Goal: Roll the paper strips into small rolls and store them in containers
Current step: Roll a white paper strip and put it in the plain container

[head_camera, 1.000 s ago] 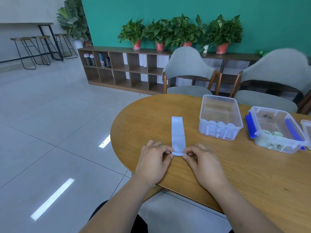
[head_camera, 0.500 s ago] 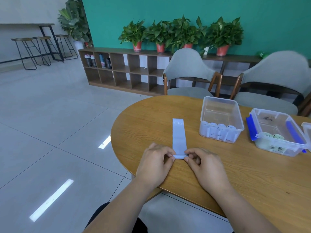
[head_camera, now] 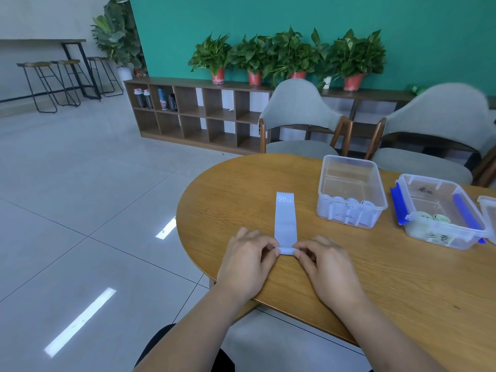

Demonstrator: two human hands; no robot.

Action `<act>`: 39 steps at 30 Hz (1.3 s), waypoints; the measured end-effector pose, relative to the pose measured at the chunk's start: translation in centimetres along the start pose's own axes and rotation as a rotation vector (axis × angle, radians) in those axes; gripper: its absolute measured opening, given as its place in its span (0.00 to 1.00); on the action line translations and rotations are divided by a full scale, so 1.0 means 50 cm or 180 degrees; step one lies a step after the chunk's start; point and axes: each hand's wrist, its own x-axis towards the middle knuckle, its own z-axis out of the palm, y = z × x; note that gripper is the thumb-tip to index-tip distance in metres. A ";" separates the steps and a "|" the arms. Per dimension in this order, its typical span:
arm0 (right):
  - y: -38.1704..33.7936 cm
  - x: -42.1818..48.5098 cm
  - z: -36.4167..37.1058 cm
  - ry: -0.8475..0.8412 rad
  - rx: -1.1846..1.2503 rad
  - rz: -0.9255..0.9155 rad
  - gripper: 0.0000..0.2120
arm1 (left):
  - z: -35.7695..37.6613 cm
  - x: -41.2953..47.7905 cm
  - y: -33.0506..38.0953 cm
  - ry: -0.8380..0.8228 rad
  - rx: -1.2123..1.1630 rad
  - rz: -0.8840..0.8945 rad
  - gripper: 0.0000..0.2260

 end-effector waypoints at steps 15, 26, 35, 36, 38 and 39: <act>-0.016 -0.002 -0.008 0.0029 0.0070 -0.0043 0.07 | 0.004 0.003 0.009 0.0064 -0.0237 -0.0109 0.03; -0.017 -0.003 -0.008 0.0068 0.0074 0.0048 0.08 | 0.010 -0.004 0.011 0.0197 -0.0162 -0.0013 0.04; -0.006 -0.003 -0.005 0.0067 0.0148 0.0086 0.07 | 0.009 -0.007 0.008 0.0166 -0.0275 -0.0058 0.09; -0.004 -0.002 -0.004 0.0071 0.0156 0.0087 0.07 | 0.009 -0.007 0.008 0.0170 -0.0334 -0.0102 0.09; -0.004 -0.001 -0.001 0.0078 0.0150 0.0105 0.06 | 0.008 -0.007 0.010 0.0181 -0.0370 -0.0133 0.07; -0.004 -0.001 0.000 0.0082 0.0113 0.0108 0.06 | 0.008 -0.006 0.011 0.0178 -0.0342 -0.0118 0.06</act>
